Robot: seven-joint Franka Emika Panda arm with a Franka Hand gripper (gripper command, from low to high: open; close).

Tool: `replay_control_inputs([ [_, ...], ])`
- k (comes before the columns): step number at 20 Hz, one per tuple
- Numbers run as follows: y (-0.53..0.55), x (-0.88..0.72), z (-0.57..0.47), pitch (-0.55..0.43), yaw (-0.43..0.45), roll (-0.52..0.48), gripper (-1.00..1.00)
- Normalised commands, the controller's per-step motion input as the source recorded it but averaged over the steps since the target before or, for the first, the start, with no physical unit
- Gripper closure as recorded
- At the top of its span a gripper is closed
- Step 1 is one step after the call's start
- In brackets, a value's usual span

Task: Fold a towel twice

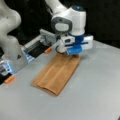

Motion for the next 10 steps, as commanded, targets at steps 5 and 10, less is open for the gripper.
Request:
replay_control_inputs([
  [5, -0.12, 0.04, 0.19, 0.136, 0.078, -0.002, 1.0],
  [10, -0.43, -0.05, 0.33, 0.213, 0.181, 0.033, 1.0],
])
